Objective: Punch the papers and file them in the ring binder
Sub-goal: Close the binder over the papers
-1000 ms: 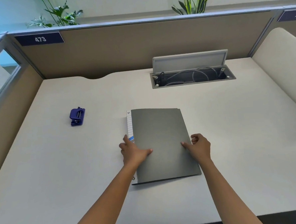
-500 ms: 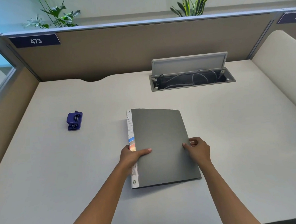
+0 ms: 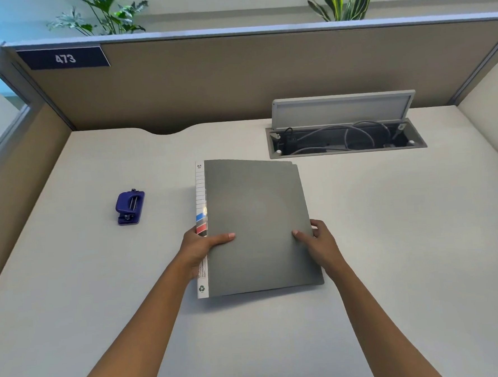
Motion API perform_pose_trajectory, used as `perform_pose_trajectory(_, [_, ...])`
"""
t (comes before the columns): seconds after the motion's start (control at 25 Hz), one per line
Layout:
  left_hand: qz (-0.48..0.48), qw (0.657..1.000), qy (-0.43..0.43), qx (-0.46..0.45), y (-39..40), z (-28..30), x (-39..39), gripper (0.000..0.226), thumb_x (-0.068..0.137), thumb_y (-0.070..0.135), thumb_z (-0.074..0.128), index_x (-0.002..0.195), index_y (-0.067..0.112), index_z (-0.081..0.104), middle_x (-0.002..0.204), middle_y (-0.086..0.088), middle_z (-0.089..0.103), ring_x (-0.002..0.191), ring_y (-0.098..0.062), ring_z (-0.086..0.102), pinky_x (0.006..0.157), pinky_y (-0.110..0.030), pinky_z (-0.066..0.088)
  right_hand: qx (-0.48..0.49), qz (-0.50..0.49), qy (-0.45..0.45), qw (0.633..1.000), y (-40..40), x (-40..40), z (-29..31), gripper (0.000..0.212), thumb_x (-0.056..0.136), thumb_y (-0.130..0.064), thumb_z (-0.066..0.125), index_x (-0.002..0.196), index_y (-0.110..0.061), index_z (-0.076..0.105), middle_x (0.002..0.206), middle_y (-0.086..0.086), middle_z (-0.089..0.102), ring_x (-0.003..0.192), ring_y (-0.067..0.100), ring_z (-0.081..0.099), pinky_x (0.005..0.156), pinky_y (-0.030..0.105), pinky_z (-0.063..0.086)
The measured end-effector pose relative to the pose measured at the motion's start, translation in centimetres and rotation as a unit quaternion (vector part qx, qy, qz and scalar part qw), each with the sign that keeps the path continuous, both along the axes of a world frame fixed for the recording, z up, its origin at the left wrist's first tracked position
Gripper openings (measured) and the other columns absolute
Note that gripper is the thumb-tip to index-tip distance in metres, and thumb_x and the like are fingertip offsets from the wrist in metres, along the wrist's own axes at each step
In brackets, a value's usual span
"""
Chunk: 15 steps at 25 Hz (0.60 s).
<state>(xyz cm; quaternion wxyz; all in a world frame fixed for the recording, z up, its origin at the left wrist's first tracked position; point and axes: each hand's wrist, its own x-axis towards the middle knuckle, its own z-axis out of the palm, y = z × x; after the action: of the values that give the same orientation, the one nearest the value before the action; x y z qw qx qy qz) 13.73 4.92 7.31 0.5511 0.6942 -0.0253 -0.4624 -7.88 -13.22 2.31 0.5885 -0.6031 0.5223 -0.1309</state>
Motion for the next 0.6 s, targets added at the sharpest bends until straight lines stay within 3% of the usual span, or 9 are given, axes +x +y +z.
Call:
perform_pose_trajectory(0.12, [0.008, 1.000, -0.011, -0.001, -1.4, 0.0, 2.9, 0.050, 0.064, 0.006, 0.091, 0.108, 0.009, 0.070, 0.095, -0.013, 0.079, 0.079, -0.030, 0.077, 0.062, -0.037, 0.061, 0.000, -0.008, -0.027, 1.000, -1.0, 3.0, -0.5, 0.050, 0.088, -0.027, 0.072, 0.133, -0.022, 0.051, 0.129, 0.005, 0.066, 0.111, 0.024, 0.067, 0.099, 0.045, 0.053])
perform_pose_trajectory(0.24, [0.019, 0.999, -0.034, -0.006, -3.0, -0.5, 5.8, 0.045, 0.065, 0.007, 0.091, 0.104, 0.012, 0.070, 0.096, -0.010, 0.079, 0.078, -0.027, 0.077, 0.062, -0.035, 0.062, -0.023, -0.012, -0.036, 0.999, -2.3, 6.3, -0.5, 0.048, 0.091, -0.020, 0.070, 0.135, -0.019, 0.052, 0.130, 0.004, 0.063, 0.115, 0.023, 0.063, 0.096, 0.037, 0.052])
perform_pose_trajectory(0.36, [0.025, 0.997, -0.076, -0.010, -4.5, -1.4, 8.8, 0.057, 0.061, 0.016, 0.095, 0.111, 0.015, 0.069, 0.101, -0.007, 0.078, 0.085, -0.025, 0.077, 0.071, -0.038, 0.063, -0.053, -0.008, -0.029, 0.998, -3.7, 9.6, -0.6, 0.048, 0.092, -0.016, 0.068, 0.137, -0.015, 0.052, 0.132, 0.006, 0.062, 0.111, 0.020, 0.061, 0.092, 0.030, 0.047])
perform_pose_trajectory(0.52, [0.042, 0.988, -0.148, 0.019, -6.6, -2.5, 12.4, 0.080, 0.053, 0.035, 0.098, 0.122, 0.019, 0.061, 0.114, 0.001, 0.072, 0.097, -0.021, 0.073, 0.084, -0.043, 0.061, -0.100, 0.027, -0.014, 0.994, -6.0, 13.8, -0.9, 0.062, 0.089, -0.013, 0.072, 0.145, -0.010, 0.046, 0.144, 0.009, 0.054, 0.130, 0.027, 0.054, 0.110, 0.037, 0.043])
perform_pose_trajectory(0.6, [0.050, 0.979, -0.194, 0.040, -7.5, -3.1, 13.9, 0.086, 0.052, 0.044, 0.096, 0.125, 0.021, 0.058, 0.118, 0.004, 0.068, 0.103, -0.019, 0.069, 0.090, -0.043, 0.059, -0.123, 0.058, -0.008, 0.991, -6.8, 15.3, -0.9, 0.070, 0.086, -0.014, 0.075, 0.148, -0.008, 0.043, 0.149, 0.009, 0.049, 0.137, 0.025, 0.047, 0.115, 0.034, 0.037])
